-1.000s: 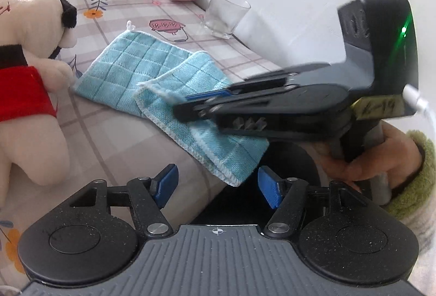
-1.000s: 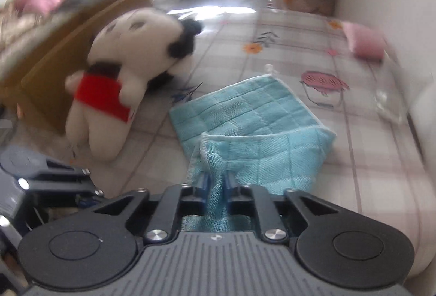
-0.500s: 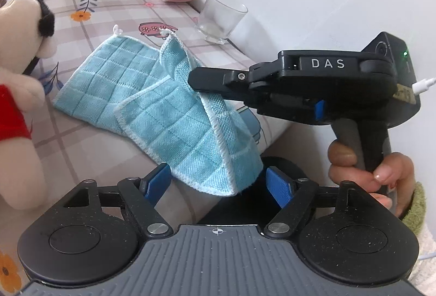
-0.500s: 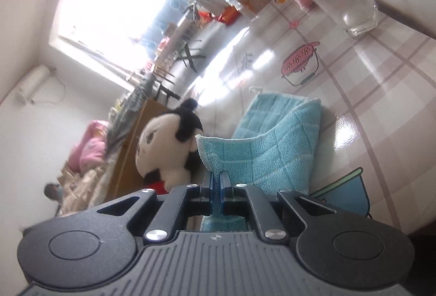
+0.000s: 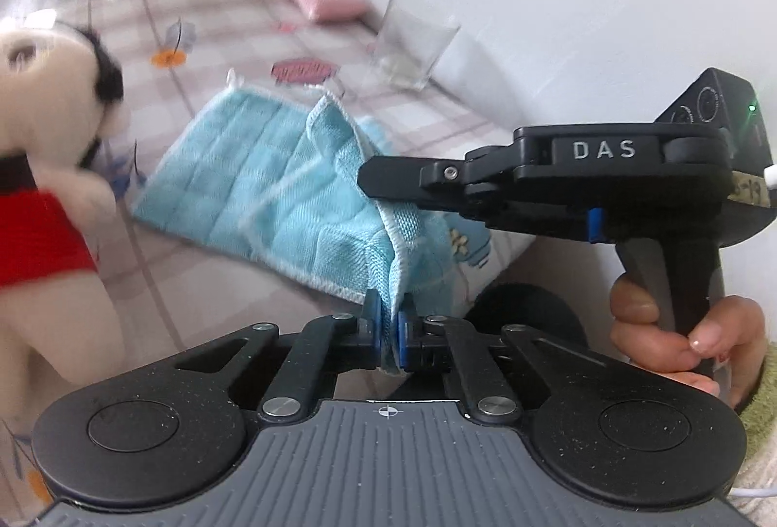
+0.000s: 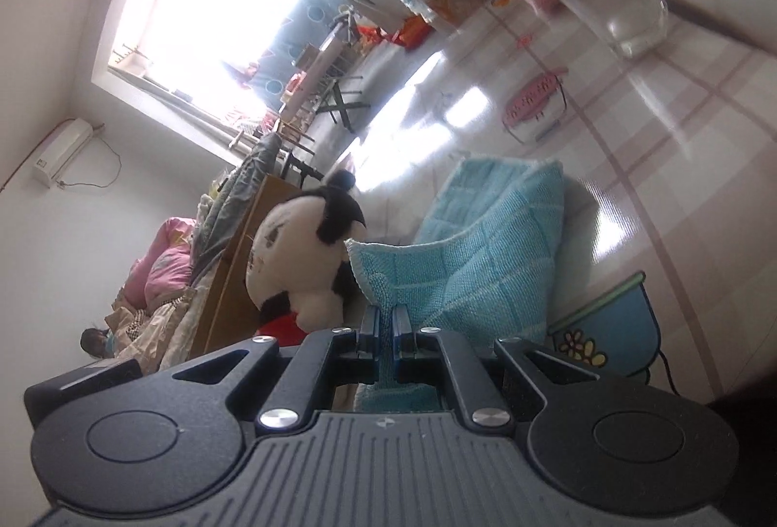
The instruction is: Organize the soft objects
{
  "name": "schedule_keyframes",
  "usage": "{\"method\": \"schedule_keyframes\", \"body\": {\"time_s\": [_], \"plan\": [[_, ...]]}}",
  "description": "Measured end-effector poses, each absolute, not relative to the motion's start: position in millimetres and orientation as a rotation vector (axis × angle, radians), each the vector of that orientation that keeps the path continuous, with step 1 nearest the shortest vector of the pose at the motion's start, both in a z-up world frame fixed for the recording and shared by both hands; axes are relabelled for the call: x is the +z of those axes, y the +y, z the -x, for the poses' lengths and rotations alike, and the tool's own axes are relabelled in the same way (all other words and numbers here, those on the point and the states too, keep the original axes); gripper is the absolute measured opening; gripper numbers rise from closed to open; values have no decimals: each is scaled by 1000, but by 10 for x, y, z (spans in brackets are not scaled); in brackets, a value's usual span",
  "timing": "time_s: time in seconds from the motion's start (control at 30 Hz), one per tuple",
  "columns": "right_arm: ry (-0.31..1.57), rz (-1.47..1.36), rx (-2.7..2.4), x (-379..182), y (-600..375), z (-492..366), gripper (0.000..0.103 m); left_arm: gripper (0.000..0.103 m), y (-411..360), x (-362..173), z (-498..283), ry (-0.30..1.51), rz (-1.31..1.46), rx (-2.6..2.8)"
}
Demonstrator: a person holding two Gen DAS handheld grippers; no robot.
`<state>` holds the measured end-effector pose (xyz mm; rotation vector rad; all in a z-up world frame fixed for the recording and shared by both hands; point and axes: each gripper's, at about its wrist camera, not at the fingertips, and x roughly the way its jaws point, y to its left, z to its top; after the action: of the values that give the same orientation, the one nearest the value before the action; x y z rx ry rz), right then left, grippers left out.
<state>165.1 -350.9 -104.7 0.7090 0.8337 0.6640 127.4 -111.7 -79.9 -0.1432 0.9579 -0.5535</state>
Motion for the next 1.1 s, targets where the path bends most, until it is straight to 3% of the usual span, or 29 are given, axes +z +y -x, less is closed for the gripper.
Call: {"method": "schedule_keyframes", "body": {"time_s": [0.4, 0.57, 0.63, 0.8, 0.87, 0.97, 1.07, 1.1], "plan": [[636, -733, 690, -501, -3548, -1815, 5, 5, -1096, -71, -1464, 741, -88, -497], [607, -757, 703, -451, -3429, -2076, 5, 6, -983, 2, -1817, 739, -129, -447], [621, -741, 706, -496, -3306, -2202, 7, 10, -913, -77, -1935, 773, -144, -401], [753, -702, 668, -886, -3005, -2492, 10, 39, -795, -321, -2063, 843, -187, -284], [802, -700, 653, -1033, -2968, -2558, 12, 43, -768, -336, -2035, 817, -218, -253], [809, -747, 651, -1115, -3090, -2528, 19, 47, -745, -292, -1935, 784, -228, -243], [744, -756, 627, -1014, -3309, -2412, 38, 54, -736, -224, -1849, 750, -200, -242], [724, -753, 610, -974, -3387, -2372, 49, 54, -735, -204, -1819, 740, -191, -240]]}}
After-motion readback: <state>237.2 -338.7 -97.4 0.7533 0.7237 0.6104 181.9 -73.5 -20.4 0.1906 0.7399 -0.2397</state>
